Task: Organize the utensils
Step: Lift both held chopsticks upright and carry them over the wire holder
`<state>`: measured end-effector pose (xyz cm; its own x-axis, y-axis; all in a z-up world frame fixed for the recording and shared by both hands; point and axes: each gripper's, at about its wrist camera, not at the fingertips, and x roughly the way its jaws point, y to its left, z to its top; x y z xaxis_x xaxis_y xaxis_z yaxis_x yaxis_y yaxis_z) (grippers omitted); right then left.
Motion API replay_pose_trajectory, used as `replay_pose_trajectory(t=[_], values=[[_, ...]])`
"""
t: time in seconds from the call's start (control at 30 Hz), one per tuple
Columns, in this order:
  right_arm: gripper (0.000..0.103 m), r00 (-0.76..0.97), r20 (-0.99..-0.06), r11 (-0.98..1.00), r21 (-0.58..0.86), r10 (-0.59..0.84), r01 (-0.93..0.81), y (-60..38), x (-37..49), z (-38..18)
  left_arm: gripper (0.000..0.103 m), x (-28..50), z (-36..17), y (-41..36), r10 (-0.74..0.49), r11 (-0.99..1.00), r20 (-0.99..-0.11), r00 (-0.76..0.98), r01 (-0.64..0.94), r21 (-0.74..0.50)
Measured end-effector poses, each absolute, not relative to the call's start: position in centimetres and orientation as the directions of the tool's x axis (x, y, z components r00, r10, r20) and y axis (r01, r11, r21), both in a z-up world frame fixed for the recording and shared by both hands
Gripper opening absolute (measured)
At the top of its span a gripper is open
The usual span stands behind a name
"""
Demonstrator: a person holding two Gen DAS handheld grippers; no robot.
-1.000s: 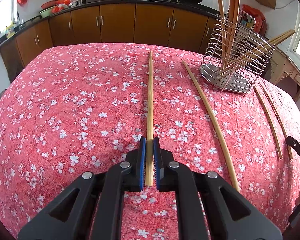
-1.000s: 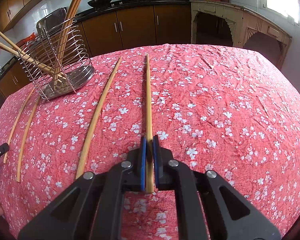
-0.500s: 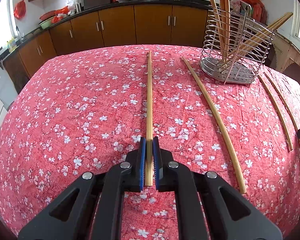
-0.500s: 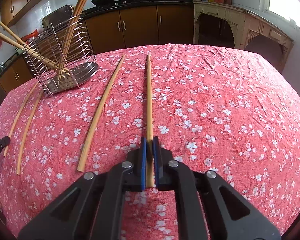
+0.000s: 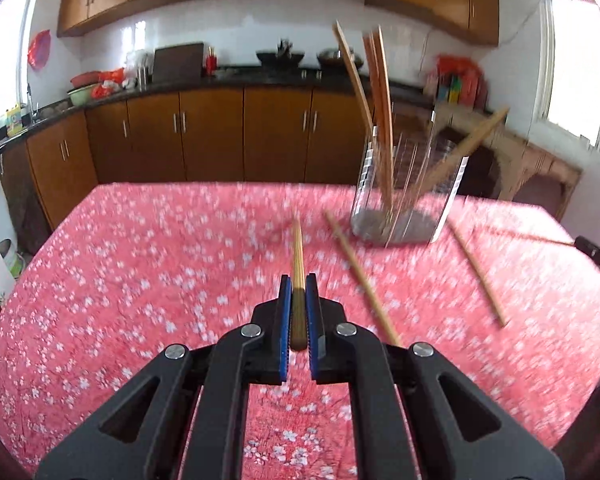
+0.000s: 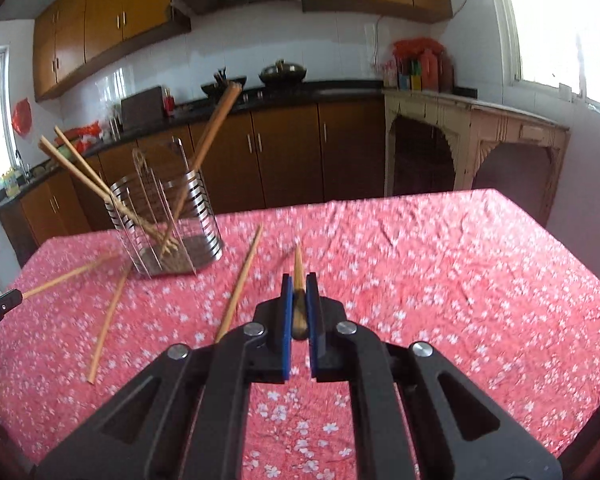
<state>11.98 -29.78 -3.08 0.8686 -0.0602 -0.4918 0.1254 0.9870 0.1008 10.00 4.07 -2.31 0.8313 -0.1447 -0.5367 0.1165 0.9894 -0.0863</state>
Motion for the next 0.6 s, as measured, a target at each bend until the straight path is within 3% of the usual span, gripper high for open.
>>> replay_pose_trajectory(t=[0.33,0.6], values=[[0.008,0.951,-0.308,0.982,0.177,-0.016,0.074,-30.4,10.6,2.3,0.007,8.6,3.3,5.3,-0.163,0.98,-0.359,0.919,0.109,-0.166],[0.008,0.962,-0.272,0.975,0.22,0.022,0.04,-30.7,11.1,3.9,0.007,9.1,5.6,5.6,-0.152,0.975,-0.315,0.937,0.091,-0.201]])
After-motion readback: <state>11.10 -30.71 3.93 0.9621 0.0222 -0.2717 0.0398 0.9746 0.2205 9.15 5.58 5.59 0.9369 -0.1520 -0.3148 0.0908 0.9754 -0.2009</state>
